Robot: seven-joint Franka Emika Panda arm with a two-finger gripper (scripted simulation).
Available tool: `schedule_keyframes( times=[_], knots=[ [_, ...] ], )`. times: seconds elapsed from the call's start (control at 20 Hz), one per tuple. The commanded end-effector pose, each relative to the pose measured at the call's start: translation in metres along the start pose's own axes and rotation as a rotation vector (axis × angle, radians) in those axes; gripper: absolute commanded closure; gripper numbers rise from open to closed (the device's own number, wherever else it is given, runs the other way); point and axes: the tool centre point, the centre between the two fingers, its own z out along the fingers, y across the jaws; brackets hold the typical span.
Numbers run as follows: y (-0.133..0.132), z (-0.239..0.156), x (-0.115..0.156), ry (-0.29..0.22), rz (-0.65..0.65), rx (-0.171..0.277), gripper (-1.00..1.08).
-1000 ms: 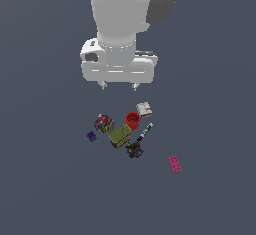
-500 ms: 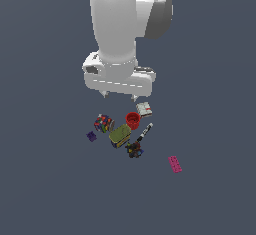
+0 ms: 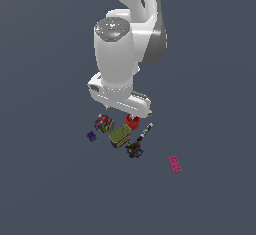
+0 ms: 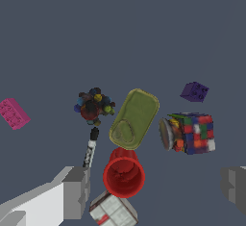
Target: Pick up a designated object from a clutter of objects.
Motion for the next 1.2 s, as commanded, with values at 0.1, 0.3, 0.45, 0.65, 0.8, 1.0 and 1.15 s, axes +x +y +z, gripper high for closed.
schedule_keyframes(
  times=[0.1,0.3,0.45,0.65,0.8,1.0,1.15],
  knots=[
    [-0.002,0.030,0.007,0.005,0.126,0.005,-0.92],
    [-0.003,0.056,0.012,0.009,0.236,0.008,-0.92],
    [-0.003,0.073,0.014,0.012,0.307,0.009,-0.92],
    [-0.002,0.090,0.016,0.016,0.381,0.010,-0.92],
    [-0.002,0.100,0.017,0.018,0.422,0.011,-0.92],
    [-0.001,0.108,0.018,0.020,0.456,0.011,-0.92],
    [-0.001,0.111,0.018,0.021,0.467,0.011,-0.92]
  ],
)
